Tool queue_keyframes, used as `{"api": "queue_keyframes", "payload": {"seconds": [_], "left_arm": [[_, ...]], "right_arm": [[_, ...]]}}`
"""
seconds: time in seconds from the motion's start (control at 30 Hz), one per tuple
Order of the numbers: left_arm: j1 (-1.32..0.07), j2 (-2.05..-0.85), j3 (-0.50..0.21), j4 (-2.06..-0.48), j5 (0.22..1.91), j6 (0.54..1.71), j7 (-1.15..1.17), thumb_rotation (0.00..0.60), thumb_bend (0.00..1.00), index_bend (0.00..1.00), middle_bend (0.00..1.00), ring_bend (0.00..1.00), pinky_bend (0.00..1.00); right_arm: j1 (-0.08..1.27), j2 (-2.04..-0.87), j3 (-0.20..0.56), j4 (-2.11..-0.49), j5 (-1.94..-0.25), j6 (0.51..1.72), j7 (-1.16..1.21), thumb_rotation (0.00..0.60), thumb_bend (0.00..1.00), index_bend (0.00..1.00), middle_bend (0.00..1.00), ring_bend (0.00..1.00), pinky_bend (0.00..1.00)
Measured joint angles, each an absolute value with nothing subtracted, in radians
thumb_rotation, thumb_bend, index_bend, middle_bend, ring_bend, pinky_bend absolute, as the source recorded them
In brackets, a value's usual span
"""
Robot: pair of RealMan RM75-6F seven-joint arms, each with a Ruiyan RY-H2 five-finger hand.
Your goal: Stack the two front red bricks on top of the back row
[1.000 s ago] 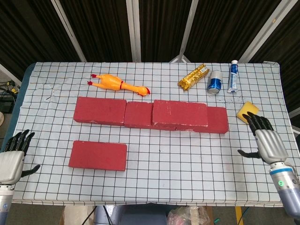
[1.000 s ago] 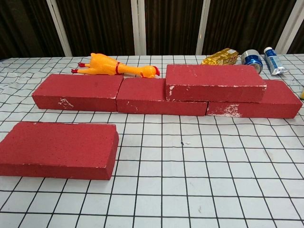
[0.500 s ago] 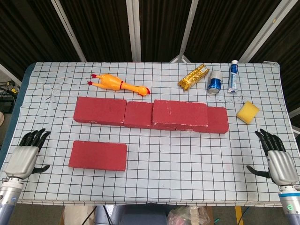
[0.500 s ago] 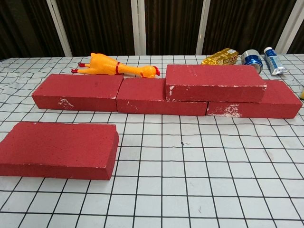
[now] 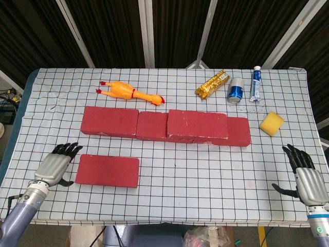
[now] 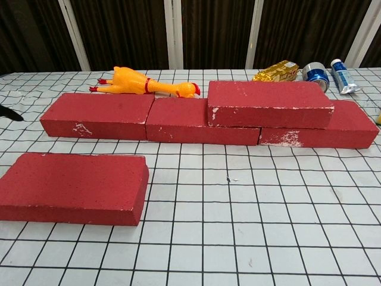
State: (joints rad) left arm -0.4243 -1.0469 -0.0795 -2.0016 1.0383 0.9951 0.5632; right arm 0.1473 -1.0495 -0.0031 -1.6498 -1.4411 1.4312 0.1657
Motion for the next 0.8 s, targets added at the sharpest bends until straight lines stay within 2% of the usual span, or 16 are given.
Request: {"api": "queue_keyframes", "payload": {"seconds": [0.8], "left_arm": [[-0.536,-1.221,-0.014,-1.931,0.986,1.004,0.638,0.6,0.0,0.03,0.0,0.0,0.04]], "right_arm": [[0.132,-1.052,0.03,-1.647,-1.422,1.381,0.18,0.6,0.16,0.0,0.0,0.0,0.0]]}}
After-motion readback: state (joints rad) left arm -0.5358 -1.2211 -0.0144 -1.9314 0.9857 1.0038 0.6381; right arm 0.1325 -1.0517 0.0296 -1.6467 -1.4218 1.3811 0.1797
